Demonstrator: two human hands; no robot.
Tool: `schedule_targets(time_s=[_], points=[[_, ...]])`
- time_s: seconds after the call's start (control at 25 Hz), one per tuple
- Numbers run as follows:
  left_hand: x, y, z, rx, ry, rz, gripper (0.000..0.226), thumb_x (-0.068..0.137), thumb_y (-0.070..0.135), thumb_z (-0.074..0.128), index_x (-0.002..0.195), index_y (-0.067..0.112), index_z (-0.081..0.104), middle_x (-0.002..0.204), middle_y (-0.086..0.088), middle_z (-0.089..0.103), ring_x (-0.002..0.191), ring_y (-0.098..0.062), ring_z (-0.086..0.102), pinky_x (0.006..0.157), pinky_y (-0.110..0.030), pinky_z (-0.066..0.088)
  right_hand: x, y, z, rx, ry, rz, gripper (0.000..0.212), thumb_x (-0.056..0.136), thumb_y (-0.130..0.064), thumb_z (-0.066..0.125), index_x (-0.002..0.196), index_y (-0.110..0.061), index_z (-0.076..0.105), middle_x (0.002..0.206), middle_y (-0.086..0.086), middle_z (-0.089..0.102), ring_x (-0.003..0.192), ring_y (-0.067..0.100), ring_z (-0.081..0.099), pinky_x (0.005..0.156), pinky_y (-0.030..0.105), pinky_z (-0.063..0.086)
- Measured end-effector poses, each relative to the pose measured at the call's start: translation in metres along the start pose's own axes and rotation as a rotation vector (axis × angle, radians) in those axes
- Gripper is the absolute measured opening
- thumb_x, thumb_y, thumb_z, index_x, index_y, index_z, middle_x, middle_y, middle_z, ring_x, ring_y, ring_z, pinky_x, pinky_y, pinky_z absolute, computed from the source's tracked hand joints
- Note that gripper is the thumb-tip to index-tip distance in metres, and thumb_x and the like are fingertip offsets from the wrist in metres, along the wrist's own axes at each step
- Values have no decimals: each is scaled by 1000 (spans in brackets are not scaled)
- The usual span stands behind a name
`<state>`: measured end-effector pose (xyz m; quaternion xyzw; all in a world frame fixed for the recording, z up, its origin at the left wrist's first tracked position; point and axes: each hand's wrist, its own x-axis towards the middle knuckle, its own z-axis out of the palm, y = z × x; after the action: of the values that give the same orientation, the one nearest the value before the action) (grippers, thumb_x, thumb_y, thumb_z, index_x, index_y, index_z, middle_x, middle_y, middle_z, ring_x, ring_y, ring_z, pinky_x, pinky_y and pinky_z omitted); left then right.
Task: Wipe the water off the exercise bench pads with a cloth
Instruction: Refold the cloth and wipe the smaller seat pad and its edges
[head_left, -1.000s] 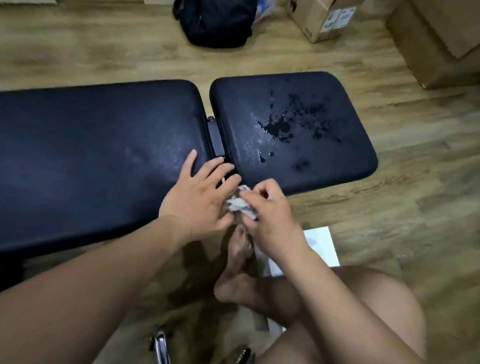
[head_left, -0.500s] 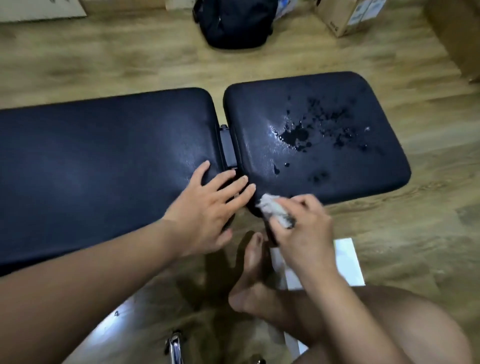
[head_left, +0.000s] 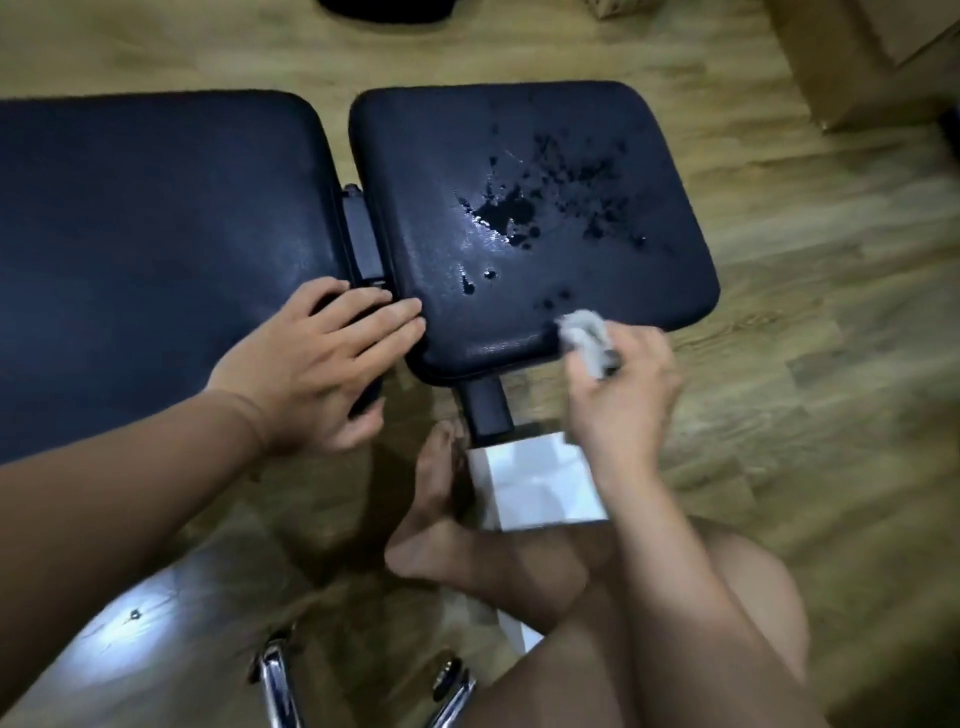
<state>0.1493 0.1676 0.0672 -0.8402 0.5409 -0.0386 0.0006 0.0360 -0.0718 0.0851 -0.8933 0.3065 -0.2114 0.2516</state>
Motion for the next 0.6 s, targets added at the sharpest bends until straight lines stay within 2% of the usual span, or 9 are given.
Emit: schedule_targets(time_s=[0.12, 0.2, 0.28, 0.32, 0.36, 0.48, 0.52, 0.6], points=[[-4, -2, 1, -14, 44, 10, 70, 78, 47, 55, 139, 11, 53, 145, -15, 50, 124, -38, 52, 103, -54, 36, -48, -31, 21, 92, -247, -213, 27, 69, -17, 64, 95, -18, 73, 86, 3, 61, 72, 18, 59, 70, 21, 45], [-3, -1, 1, -20, 42, 19, 68, 79, 46, 56, 138, 12, 53, 145, -15, 49, 122, -39, 52, 103, -54, 36, -23, -19, 14, 109, -193, -147, 24, 69, -17, 67, 92, -19, 74, 83, 4, 61, 70, 18, 58, 68, 25, 47], [-1, -1, 1, -28, 30, 18, 67, 80, 45, 56, 137, 12, 53, 146, -16, 49, 121, -38, 52, 102, -55, 36, 12, 8, -3, 10, 5, 91, 14, 71, -18, 67, 84, -16, 71, 81, 5, 60, 71, 21, 56, 70, 27, 44], [-1, -1, 1, -28, 32, 19, 66, 80, 45, 56, 137, 12, 53, 146, -16, 49, 120, -38, 53, 102, -55, 37, 18, 12, -8, -26, 56, 138, 10, 72, -18, 65, 81, -15, 69, 80, 6, 59, 71, 21, 55, 70, 27, 43], [-1, 0, 1, -26, 37, 24, 66, 80, 44, 55, 137, 11, 54, 145, -16, 49, 120, -39, 53, 102, -55, 37, 14, 9, -6, -42, 51, 107, 10, 71, -18, 65, 80, -14, 68, 80, 7, 59, 70, 20, 54, 68, 25, 41], [-3, -2, 1, -24, 62, 22, 66, 78, 43, 57, 136, 11, 55, 145, -16, 50, 117, -38, 54, 101, -54, 38, -34, -22, 14, 71, -237, -106, 22, 71, -18, 66, 91, -19, 74, 82, 2, 60, 68, 15, 57, 66, 23, 44], [-3, -1, 1, -23, 62, 23, 66, 78, 43, 57, 136, 11, 55, 145, -16, 50, 117, -38, 55, 101, -54, 38, -30, -21, 13, 91, -236, -112, 22, 71, -19, 66, 92, -20, 74, 82, 1, 59, 68, 16, 57, 66, 24, 45], [-1, 0, 1, -33, 55, 23, 66, 80, 44, 54, 137, 11, 54, 146, -16, 49, 117, -38, 55, 101, -54, 37, 5, 4, 1, 15, -90, 27, 18, 73, -22, 65, 89, -19, 73, 81, 3, 59, 71, 21, 58, 67, 26, 41]])
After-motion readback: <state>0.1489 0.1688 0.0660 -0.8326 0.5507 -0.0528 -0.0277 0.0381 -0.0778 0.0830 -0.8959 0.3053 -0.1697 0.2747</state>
